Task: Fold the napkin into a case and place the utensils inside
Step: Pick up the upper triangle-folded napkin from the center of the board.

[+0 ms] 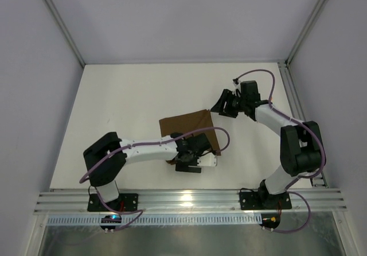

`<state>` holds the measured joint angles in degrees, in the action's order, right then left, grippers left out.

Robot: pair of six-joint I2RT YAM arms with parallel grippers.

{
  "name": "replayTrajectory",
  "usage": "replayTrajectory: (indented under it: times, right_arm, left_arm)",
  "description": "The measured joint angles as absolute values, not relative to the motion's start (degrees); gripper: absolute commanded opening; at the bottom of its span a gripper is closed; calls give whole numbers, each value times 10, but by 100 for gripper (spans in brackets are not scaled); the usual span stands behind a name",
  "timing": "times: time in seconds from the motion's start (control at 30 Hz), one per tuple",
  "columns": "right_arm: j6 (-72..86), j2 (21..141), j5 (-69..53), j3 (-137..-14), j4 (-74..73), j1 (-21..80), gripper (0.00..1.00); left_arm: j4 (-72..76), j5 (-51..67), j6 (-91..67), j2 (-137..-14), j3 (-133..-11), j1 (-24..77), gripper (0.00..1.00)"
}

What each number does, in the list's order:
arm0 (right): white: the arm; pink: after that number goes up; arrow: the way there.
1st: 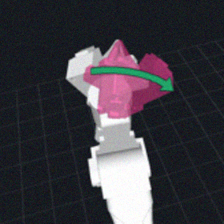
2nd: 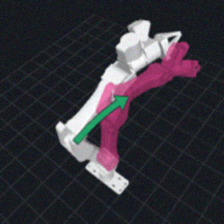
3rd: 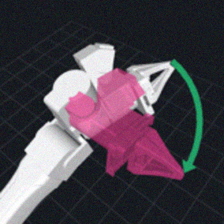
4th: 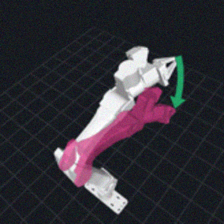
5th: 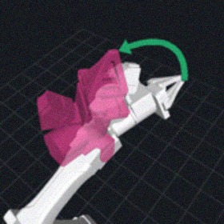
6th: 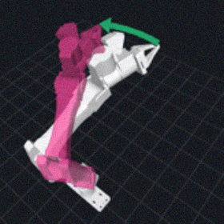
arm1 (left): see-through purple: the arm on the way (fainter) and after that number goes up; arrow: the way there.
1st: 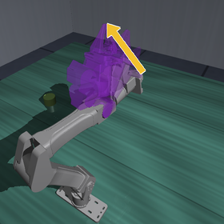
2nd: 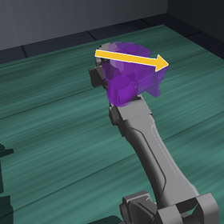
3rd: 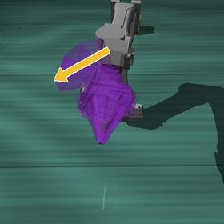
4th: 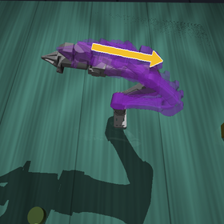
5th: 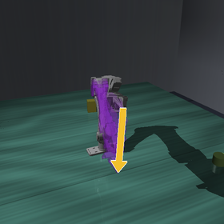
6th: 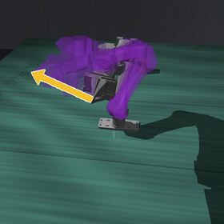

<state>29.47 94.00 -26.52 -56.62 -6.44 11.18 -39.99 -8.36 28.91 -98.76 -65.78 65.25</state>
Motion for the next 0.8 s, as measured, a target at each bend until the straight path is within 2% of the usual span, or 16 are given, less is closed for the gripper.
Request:
replayTrajectory:
  times: [0.2, 0.4, 0.5, 0.6, 0.7, 0.73, 0.8]
  right_arm:
    - [274, 908, -270, -551, -89, 112, 60]
    - [267, 904, -284, -543, -100, 110, 60]
    - [264, 888, -292, -535, -109, 103, 60]
    - [258, 858, -302, -526, -119, 90, 60]
    - [250, 828, -319, -525, -122, 79, 60]
    - [243, 817, -326, -525, -122, 76, 60]
    - [226, 791, -340, -524, -120, 72, 60]
  left_arm:
    - [-397, -77, 285, -1006, -652, 663, 74]
    - [-368, -98, 274, -1012, -631, 664, 62]
    - [-354, -124, 269, -1019, -624, 665, 47]
    - [-332, -148, 262, -1019, -611, 668, 19]
    - [-315, -168, 262, -1019, -599, 670, 7]
    - [-311, -170, 262, -1018, -597, 670, 0]
    - [-310, -167, 266, -1016, -596, 666, 0]
